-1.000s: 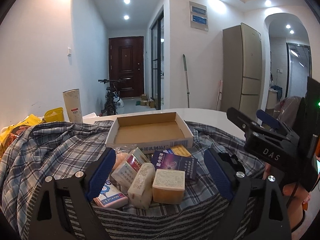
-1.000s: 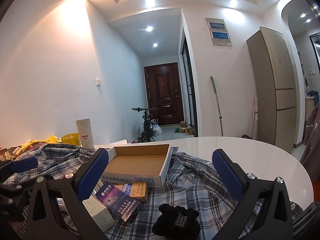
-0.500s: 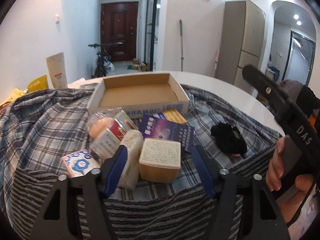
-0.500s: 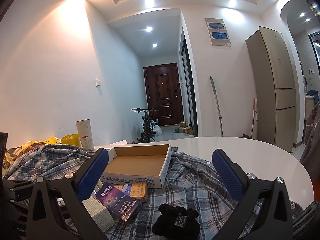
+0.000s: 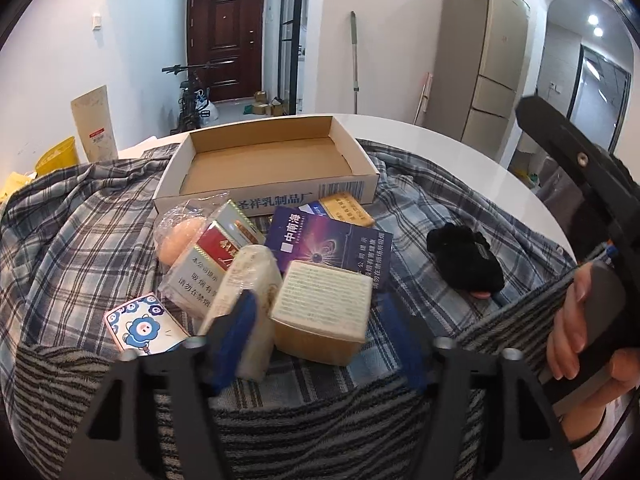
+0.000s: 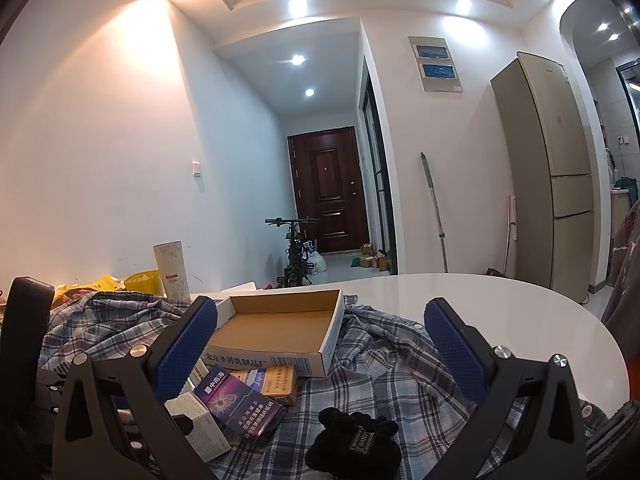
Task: Organize objects
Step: 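Lower the left gripper onto the cream box and close on it, then lift the cream box with the left gripper while the right grasps the black object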
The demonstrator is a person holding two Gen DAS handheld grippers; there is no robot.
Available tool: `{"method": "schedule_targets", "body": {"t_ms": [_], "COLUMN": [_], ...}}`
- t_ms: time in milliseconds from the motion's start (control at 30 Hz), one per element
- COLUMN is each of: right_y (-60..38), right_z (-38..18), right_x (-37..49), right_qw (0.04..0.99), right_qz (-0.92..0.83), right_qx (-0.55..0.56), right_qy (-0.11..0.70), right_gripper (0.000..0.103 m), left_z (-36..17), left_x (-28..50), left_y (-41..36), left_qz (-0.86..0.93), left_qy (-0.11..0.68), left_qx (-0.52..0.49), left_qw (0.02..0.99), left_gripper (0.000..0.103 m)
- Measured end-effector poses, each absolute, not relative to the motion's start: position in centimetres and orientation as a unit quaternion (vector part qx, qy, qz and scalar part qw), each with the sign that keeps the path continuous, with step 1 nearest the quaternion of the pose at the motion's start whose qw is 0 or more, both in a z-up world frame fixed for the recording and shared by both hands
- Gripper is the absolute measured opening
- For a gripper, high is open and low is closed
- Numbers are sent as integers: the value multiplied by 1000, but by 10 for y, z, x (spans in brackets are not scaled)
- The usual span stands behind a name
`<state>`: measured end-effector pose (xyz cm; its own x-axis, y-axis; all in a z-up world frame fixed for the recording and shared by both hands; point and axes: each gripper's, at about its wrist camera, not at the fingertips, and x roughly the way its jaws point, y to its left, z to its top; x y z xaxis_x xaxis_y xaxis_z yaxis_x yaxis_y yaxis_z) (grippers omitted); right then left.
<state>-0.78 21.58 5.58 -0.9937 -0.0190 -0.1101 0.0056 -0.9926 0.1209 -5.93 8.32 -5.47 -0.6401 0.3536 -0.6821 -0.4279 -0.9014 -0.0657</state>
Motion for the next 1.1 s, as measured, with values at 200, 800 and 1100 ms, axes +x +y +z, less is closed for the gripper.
{"method": "schedule_targets", "body": {"t_ms": [200,800,1100], "right_y": [216,218,219], "right_z": [56,53,50], "right_x": [-8,-12,-20], "right_qw": [6,-2,-6], "right_qz": [-997,-995,-992], "right_qx": [56,71,101], "right_qy": [-61,-65,-70], "right_gripper": [103,103,92], "left_z": [-61,-15,-15], "left_x": [-67,-15,-24], "left_y": [87,59,22], "left_qz": [891,973,983], "left_qy": [51,50,-13], "left_qx": [-387,-176,-154], "left_qw": [232,144,96], "left_gripper": [73,56,56]}}
